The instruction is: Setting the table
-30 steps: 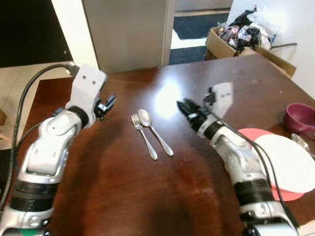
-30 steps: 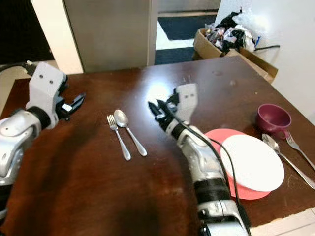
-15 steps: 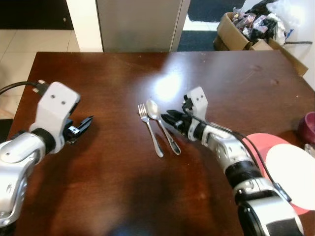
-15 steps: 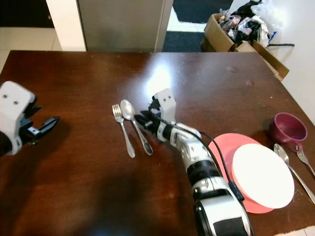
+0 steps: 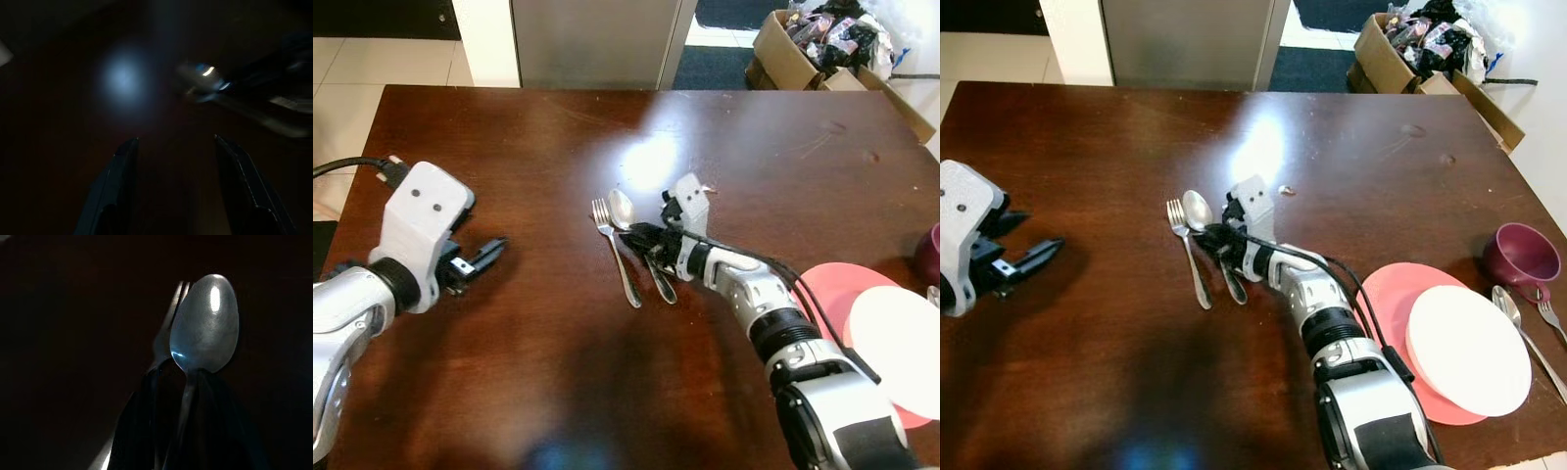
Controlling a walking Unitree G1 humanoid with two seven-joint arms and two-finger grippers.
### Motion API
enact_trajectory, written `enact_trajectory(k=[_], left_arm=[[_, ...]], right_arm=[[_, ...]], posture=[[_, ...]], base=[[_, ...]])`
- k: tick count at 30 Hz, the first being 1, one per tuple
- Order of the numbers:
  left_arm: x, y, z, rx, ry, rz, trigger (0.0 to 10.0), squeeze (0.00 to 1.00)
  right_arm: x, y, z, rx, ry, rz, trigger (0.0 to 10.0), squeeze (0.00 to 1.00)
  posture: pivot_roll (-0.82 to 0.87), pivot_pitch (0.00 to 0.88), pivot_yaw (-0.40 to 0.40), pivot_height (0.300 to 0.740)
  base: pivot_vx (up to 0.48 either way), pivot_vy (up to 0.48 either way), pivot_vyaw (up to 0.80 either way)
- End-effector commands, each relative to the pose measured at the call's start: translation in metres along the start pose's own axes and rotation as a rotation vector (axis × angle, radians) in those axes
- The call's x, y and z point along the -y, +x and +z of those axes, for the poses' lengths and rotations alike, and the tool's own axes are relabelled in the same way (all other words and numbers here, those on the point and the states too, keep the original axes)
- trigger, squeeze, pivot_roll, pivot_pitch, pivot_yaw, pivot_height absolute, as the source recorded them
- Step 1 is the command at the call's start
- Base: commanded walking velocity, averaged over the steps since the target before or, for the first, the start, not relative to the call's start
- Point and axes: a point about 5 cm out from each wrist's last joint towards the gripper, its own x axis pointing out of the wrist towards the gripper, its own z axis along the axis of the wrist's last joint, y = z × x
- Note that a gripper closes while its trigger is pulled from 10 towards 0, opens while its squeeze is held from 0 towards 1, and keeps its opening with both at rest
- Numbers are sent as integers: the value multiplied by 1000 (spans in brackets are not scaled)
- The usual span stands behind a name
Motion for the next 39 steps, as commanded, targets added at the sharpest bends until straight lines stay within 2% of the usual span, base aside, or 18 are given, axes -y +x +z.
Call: enact_trajectory(k=[1,3,4,6,7,8,9,12,16,20,27,31,32,33,35,36,37,39], left_arm=[[6,-2,5,16,31,-83,10000,0],[8,-2,5,16,39,-110,10000,0],[10,-2,6,13,45,-130,10000,0],[13,-2,6,9,60,-161,10000,0],[13,-2,6,9,60,-161,10000,0],[14,-2,6,10,60,-165,10000,0],[15,-1,6,12,55,-168,10000,0],[15,-1,6,13,53,-170,10000,0],[16,-1,5,15,48,-176,10000,0],[15,0,4,15,46,-172,10000,0],[13,3,2,11,44,-147,10000,0],[10,6,2,19,37,-112,10000,0],[9,8,1,20,33,-95,10000,0],[9,8,1,20,33,-95,10000,0],[6,10,0,20,24,-52,10000,0],[6,10,0,20,24,-52,10000,0],[3,12,-2,17,16,-19,10000,0],[0,14,-5,7,9,16,10000,0]], right_arm=[[-6,-2,-22,-72,23,36,10000,0],[-7,-1,-25,-86,24,47,10000,0],[-8,-1,-28,-104,20,56,9412,0],[-10,-1,-36,-148,3,71,5059,0],[-10,-1,-36,-148,3,71,5059,0],[-9,-2,-39,-177,-9,57,3255,0],[-6,-4,-45,-233,-42,32,0,0],[-5,-6,-49,-271,-72,17,0,0],[1,-15,-62,-394,-200,-26,0,0],[2,-16,-63,-387,-190,-23,0,0],[8,-18,-53,-304,-134,-58,0,0],[25,-19,-9,-76,-111,-163,0,0],[28,-20,7,16,-105,-182,10000,0],[28,-20,7,16,-105,-182,10000,0],[26,-27,43,239,-84,-178,10000,0],[26,-27,43,239,-84,-178,10000,0],[20,-36,66,389,-72,-163,10000,0],[11,-43,78,484,-51,-160,10000,0]], posture=[[249,173,-25,740],[247,169,-24,740],[247,168,-25,740],[248,162,-26,740],[248,162,-26,740],[248,159,-29,740],[246,156,-30,740],[246,156,-30,740],[240,154,-32,740],[234,153,-31,740],[221,153,-27,740],[214,154,-29,740],[207,154,-29,740],[207,154,-29,740],[199,152,-26,740],[199,152,-26,740],[195,150,-25,740],[185,147,-22,740]], base=[[0,0,0],[0,0,0],[0,0,0],[0,0,0],[0,0,0],[0,0,0],[0,0,0],[0,0,0],[0,0,0],[0,0,0],[0,0,0],[0,0,0],[0,0,0],[0,0,0],[0,0,0],[0,0,0],[0,0,0],[0,0,0]])
